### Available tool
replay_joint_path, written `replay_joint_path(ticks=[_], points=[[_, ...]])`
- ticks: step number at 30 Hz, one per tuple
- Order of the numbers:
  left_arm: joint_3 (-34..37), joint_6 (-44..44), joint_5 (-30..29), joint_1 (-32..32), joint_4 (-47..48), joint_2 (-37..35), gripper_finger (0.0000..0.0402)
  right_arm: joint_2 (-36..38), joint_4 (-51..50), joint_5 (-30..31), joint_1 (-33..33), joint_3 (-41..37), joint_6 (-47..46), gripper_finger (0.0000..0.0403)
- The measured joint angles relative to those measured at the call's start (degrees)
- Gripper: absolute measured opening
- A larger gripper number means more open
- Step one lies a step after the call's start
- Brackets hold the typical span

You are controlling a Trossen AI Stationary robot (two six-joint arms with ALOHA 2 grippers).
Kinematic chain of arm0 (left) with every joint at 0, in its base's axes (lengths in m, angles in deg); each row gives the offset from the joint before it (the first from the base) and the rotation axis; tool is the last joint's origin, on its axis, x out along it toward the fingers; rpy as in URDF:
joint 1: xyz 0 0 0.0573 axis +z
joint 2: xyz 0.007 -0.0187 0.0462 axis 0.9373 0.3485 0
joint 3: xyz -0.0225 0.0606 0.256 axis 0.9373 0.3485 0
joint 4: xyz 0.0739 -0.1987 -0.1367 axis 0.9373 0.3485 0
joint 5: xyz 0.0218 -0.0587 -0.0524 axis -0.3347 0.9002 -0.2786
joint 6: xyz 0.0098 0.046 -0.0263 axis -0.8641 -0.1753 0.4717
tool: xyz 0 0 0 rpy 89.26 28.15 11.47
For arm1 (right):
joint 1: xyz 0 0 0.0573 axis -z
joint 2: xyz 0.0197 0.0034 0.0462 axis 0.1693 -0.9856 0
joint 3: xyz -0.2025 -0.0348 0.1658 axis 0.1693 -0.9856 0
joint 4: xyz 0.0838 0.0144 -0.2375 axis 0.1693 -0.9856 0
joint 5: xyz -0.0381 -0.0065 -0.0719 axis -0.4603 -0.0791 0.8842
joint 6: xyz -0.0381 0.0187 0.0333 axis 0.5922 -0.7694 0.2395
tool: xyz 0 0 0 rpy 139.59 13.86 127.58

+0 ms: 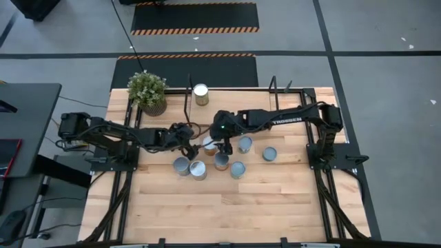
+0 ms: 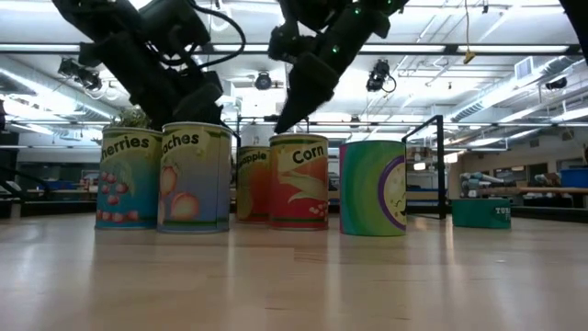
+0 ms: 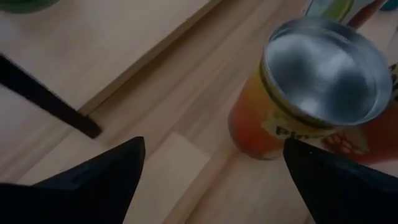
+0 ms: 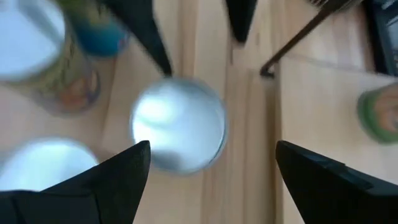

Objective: Pick and place cans onto a shelf
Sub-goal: Put the canned pineapple on the shelf

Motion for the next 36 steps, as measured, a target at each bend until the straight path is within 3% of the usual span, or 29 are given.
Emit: replay_joint_path(ticks=[5,16,24,28,31,36], points=[[0.0,0.33,0.11,-0.61,1.12,0.02,0.0389,0.75,-4.11,6.16,-1.39,0.06,2.96,0.0354],[0.07,0.48,-1.14,-0.92,0.17,0.28,0.0389,-3.35,-0.44,2.23,0.65,-0.68,6.56,0.0354],[0.07,0.5,-0.77,-0.96,-0.39,0.28,0.0389,-4.23,5.58,8.45,2.77,-0.46,11.21,0.0354],[0.06,0.48,-0.49,-1.38,-0.11,0.26,0.0389,-2.37,0.85,10.18,3.71,0.92,11.79,0.0354],[0.09,0.5,-0.45,-1.7,1.28,0.14,0.0389,-1.0,-3.45,8.52,3.75,1.33,10.97,0.0354],[0.09,0.44,-1.28,-1.34,1.16,0.12,0.0389,-1.12,-5.72,-1.88,4.11,1.26,9.16,0.0354]])
